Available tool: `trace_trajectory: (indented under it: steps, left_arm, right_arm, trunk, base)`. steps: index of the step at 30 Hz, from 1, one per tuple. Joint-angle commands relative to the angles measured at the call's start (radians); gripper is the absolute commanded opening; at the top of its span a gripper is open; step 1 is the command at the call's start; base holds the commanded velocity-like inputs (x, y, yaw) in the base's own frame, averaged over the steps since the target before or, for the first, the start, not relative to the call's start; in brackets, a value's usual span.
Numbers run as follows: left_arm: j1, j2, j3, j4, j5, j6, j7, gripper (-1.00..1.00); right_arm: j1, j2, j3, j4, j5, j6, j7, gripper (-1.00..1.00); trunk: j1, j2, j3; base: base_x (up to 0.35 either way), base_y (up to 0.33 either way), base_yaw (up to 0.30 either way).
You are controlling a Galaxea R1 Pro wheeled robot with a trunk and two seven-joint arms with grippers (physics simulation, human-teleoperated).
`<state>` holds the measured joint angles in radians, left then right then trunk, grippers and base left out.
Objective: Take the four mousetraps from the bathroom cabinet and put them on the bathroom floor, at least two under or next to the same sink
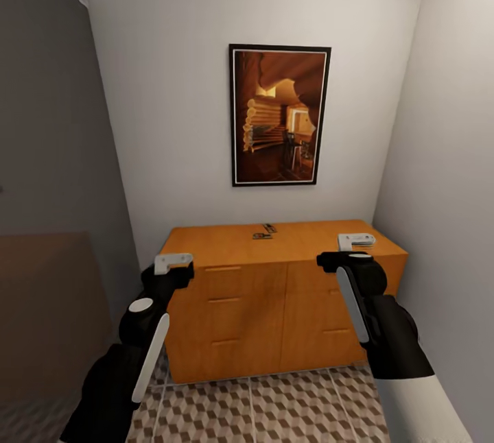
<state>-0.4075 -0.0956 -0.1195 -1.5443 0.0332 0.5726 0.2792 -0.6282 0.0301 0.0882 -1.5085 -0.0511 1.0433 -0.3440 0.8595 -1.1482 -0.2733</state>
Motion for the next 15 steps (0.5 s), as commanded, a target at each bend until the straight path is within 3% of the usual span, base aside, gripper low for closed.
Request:
trace_trajectory:
  steps: [1, 5, 11, 15]
  left_arm:
    - [-0.004, -0.003, -0.002, -0.001, 0.004, -0.008, 0.006, 1.00]
    - [-0.021, -0.022, -0.003, -0.001, 0.004, -0.046, 0.003, 1.00]
    - [-0.066, -0.032, -0.007, 0.000, 0.004, -0.051, 0.002, 1.00]
    - [-0.106, -0.038, -0.029, 0.002, 0.004, -0.037, 0.002, 1.00]
  right_arm:
    - [-0.008, 0.000, 0.001, -0.001, -0.006, 0.004, -0.007, 1.00]
    - [-0.055, 0.001, 0.001, 0.000, -0.005, 0.004, -0.007, 1.00]
    - [-0.087, 0.001, 0.001, 0.000, -0.004, 0.004, -0.013, 1.00]
    - [-0.104, 0.001, 0.001, 0.001, -0.006, 0.004, -0.031, 1.00]
  trunk:
    - [0.001, -0.001, -0.001]
    - [0.001, -0.001, -0.001]
    - [0.001, -0.001, -0.001]
    - [0.001, -0.001, -0.001]
  base:
    - [0.324, 0.000, 0.000]
    - [0.225, 0.000, 0.000]
    - [0.053, 0.000, 0.000]
    - [0.011, 0.000, 0.000]
